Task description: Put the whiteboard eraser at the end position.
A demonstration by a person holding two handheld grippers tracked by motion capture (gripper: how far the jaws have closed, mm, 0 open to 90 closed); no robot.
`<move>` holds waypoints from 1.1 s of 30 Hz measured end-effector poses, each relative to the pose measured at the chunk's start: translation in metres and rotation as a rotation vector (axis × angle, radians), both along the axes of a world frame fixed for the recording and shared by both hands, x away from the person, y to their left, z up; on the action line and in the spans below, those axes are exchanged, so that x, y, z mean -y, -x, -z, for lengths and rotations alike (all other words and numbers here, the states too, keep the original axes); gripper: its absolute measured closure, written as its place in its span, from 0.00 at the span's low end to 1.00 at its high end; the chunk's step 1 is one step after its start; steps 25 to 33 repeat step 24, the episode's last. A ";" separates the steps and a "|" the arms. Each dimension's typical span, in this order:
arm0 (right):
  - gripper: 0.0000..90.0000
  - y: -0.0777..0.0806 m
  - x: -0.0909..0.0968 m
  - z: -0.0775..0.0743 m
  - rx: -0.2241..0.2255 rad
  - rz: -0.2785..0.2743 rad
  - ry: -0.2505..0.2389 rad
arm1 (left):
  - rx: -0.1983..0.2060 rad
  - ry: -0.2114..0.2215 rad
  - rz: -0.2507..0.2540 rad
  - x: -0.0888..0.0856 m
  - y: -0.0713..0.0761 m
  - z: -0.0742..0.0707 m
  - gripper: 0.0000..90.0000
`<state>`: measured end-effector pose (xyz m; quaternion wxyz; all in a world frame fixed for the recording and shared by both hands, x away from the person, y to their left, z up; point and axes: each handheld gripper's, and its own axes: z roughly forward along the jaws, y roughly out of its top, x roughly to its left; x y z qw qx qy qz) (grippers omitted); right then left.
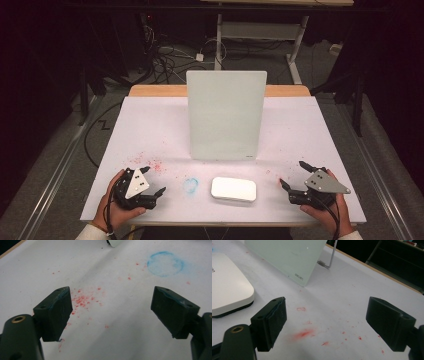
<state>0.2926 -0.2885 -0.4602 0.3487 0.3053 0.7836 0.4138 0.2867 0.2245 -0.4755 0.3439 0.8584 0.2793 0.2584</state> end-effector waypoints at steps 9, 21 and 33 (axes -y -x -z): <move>0.20 -0.001 -0.002 0.000 0.003 0.002 0.013 | -0.004 -0.003 0.001 0.000 -0.001 0.001 0.19; 0.20 -0.001 -0.002 0.001 -0.002 -0.005 0.006 | -0.016 -0.001 -0.002 0.001 -0.005 0.002 0.19; 0.20 -0.002 -0.001 0.002 -0.006 -0.001 0.012 | -0.016 -0.002 -0.001 0.002 -0.005 0.002 0.19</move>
